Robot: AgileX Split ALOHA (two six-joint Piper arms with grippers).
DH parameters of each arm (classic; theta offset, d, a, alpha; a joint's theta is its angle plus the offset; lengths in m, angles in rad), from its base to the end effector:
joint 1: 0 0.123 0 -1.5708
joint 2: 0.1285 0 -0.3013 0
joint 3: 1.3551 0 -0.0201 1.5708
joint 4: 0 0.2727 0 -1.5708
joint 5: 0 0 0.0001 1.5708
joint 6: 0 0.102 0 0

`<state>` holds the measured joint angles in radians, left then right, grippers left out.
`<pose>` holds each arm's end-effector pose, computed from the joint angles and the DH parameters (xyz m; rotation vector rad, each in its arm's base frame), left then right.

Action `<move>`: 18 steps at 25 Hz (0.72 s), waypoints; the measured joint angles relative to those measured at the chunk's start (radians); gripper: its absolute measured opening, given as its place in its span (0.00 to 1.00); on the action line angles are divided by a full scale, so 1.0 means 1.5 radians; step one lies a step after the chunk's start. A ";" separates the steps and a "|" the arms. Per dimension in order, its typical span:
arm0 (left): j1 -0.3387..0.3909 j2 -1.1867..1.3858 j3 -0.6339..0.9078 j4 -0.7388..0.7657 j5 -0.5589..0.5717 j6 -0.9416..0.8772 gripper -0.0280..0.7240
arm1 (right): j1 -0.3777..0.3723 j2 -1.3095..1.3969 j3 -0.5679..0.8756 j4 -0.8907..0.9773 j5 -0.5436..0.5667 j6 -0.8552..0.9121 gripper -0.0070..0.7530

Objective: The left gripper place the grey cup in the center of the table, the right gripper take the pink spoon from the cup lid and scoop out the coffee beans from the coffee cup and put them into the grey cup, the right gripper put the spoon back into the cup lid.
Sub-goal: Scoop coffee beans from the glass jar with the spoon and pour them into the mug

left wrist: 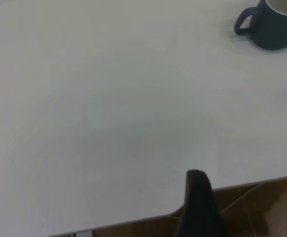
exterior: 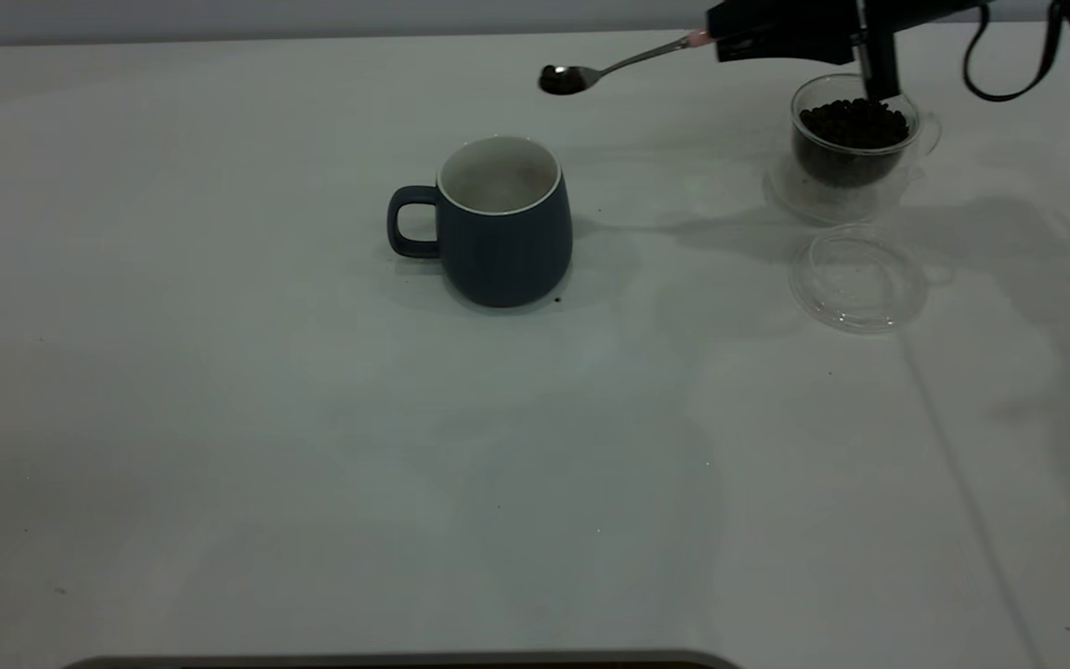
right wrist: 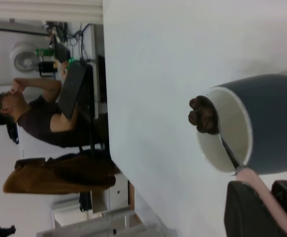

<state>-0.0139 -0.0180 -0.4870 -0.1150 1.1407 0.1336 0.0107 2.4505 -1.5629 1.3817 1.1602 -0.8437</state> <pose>0.0021 -0.0107 0.2724 0.1670 2.1076 -0.0679 0.4739 0.0970 0.0606 0.0504 2.5145 1.6180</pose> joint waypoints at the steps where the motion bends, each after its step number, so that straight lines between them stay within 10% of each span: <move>1: 0.000 0.000 0.000 0.000 0.000 0.000 0.79 | 0.006 0.000 0.000 0.001 0.000 0.000 0.14; 18: 0.000 0.000 0.000 0.000 0.000 -0.001 0.79 | 0.075 0.000 0.000 -0.017 -0.038 -0.115 0.14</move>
<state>-0.0139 -0.0180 -0.4870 -0.1150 1.1407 0.1324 0.1234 2.4505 -1.5629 1.3561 1.1029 -1.0167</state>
